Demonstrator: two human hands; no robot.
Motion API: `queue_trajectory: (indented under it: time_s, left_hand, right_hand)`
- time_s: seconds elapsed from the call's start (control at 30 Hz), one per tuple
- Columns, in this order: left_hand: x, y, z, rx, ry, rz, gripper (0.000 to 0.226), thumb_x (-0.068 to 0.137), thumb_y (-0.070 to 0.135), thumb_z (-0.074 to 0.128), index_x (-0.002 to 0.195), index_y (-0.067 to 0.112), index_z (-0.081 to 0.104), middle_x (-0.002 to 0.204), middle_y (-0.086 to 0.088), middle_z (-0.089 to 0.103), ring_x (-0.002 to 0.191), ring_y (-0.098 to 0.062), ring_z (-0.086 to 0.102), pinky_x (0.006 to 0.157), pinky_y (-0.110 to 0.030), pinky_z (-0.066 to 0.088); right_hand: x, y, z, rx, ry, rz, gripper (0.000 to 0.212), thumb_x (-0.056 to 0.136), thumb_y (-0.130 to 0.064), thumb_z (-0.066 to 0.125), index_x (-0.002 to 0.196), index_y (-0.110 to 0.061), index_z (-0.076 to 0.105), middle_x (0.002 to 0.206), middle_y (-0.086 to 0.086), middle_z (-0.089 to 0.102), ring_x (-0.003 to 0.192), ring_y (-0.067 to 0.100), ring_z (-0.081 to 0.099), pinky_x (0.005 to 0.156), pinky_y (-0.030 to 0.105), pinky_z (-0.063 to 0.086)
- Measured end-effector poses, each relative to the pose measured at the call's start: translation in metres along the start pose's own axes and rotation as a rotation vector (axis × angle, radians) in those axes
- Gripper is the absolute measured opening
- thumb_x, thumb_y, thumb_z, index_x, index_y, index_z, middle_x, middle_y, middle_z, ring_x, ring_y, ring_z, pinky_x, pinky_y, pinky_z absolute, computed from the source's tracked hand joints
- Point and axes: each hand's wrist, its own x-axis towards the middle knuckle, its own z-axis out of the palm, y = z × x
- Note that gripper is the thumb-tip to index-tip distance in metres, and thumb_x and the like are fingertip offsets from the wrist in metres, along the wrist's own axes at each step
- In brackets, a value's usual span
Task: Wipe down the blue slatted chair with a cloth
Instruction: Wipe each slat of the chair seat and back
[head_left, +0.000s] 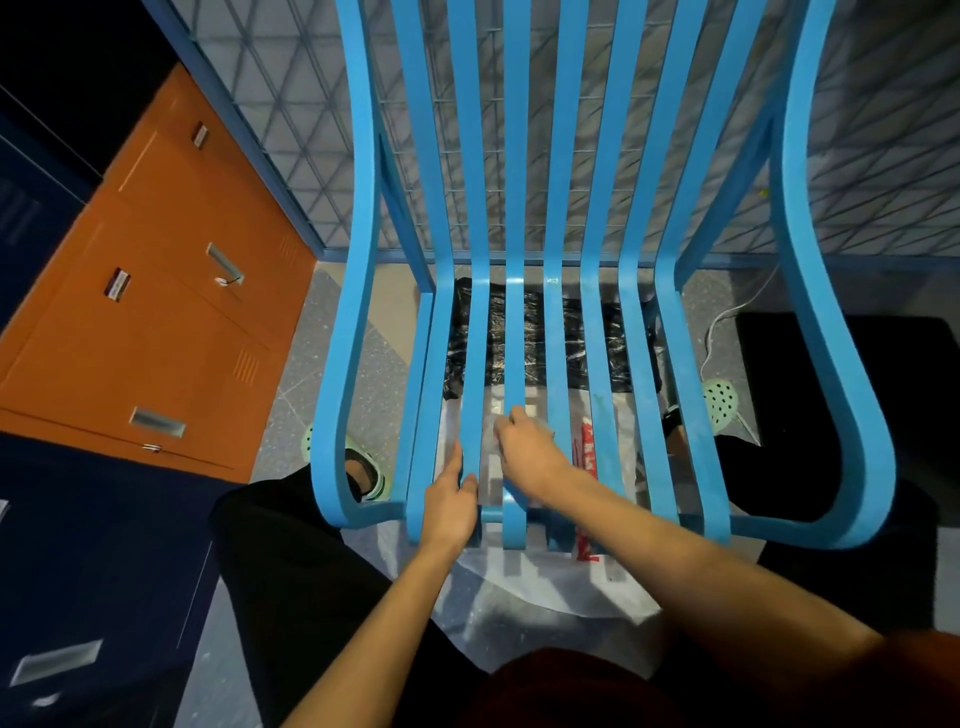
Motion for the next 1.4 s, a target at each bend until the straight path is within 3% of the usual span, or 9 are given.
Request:
queue_trajectory:
  time_s: [0.13,0.23,0.43,0.63,0.83,0.97,1.1,1.23,1.4]
  left_hand:
    - [-0.001,-0.001,0.000,0.015,0.018,-0.010,0.054,0.100,0.010,0.040,0.151,0.023,0.027,0.148,-0.006,0.043,0.122,-0.022,0.051,0.102,-0.025,0.035]
    - [-0.002,0.000,0.001,0.009,0.021,-0.023,0.054,0.100,0.009,0.040,0.150,0.024,0.028,0.145,-0.010,0.047,0.112,-0.024,0.055,0.100,-0.031,0.039]
    - [0.002,-0.003,0.001,0.023,0.031,-0.019,0.054,0.100,0.010,0.039,0.150,0.027,0.027,0.125,-0.014,0.060,0.078,-0.016,0.054,0.084,-0.034,0.046]
    - [0.005,0.013,-0.002,-0.005,0.026,0.032,0.050,0.100,0.007,0.039,0.148,0.021,0.033,0.131,-0.003,0.054,0.093,-0.010,0.048,0.079,-0.013,0.040]
    - [0.024,0.026,-0.009,-0.027,0.030,0.034,0.047,0.101,0.011,0.041,0.147,0.019,0.037,0.145,-0.001,0.047,0.108,-0.005,0.046,0.087,-0.009,0.031]
    - [0.050,0.037,-0.008,-0.029,0.036,0.016,0.047,0.101,0.014,0.043,0.147,0.015,0.037,0.150,-0.001,0.040,0.131,-0.013,0.043,0.101,-0.015,0.027]
    - [0.083,0.057,-0.007,-0.072,0.050,0.042,0.044,0.101,0.013,0.042,0.146,0.017,0.039,0.142,0.000,0.049,0.107,-0.002,0.041,0.085,-0.009,0.026]
    - [0.124,0.075,-0.007,-0.068,0.050,0.038,0.045,0.102,0.015,0.042,0.147,0.019,0.036,0.142,-0.001,0.049,0.108,-0.005,0.043,0.087,-0.014,0.028]
    - [0.171,0.093,-0.005,-0.039,0.070,0.026,0.046,0.101,0.016,0.045,0.146,0.014,0.038,0.146,-0.005,0.046,0.131,-0.021,0.045,0.105,-0.024,0.031]
  right_hand:
    - [-0.053,-0.004,0.021,0.038,0.032,-0.073,0.034,0.086,0.004,0.053,0.119,-0.006,0.053,0.114,0.011,0.047,0.105,0.026,0.050,0.088,0.032,0.042]
    - [-0.092,-0.008,0.030,0.083,-0.013,-0.129,0.033,0.089,0.003,0.052,0.120,-0.009,0.052,0.120,0.008,0.043,0.112,0.023,0.045,0.097,0.034,0.041]
    - [-0.098,-0.005,0.028,0.141,0.004,-0.152,0.023,0.094,-0.002,0.050,0.112,-0.016,0.052,0.112,0.002,0.042,0.101,0.014,0.044,0.094,0.030,0.043]
    - [-0.068,0.000,0.022,0.162,0.039,-0.107,0.019,0.097,-0.007,0.048,0.113,-0.014,0.054,0.108,0.004,0.047,0.090,0.017,0.051,0.087,0.030,0.048]
    - [-0.017,0.011,0.003,0.130,-0.039,-0.038,0.022,0.093,0.000,0.046,0.111,-0.007,0.056,0.107,0.010,0.046,0.088,0.028,0.056,0.083,0.038,0.048]
    - [0.017,0.019,-0.005,0.125,-0.064,-0.013,0.024,0.089,0.003,0.053,0.109,-0.009,0.055,0.106,0.008,0.045,0.086,0.027,0.057,0.082,0.039,0.050]
    - [0.057,0.028,-0.019,0.103,-0.033,0.012,0.024,0.089,0.004,0.051,0.108,-0.010,0.055,0.105,0.007,0.044,0.085,0.025,0.056,0.078,0.035,0.048]
    - [0.107,0.039,-0.036,0.070,0.016,0.031,0.028,0.086,0.007,0.051,0.108,-0.010,0.053,0.099,0.002,0.037,0.075,0.019,0.044,0.069,0.030,0.034]
    - [0.187,0.054,-0.069,-0.025,0.070,0.048,0.045,0.078,0.014,0.056,0.118,-0.004,0.053,0.117,0.012,0.042,0.097,0.032,0.054,0.072,0.031,0.036]
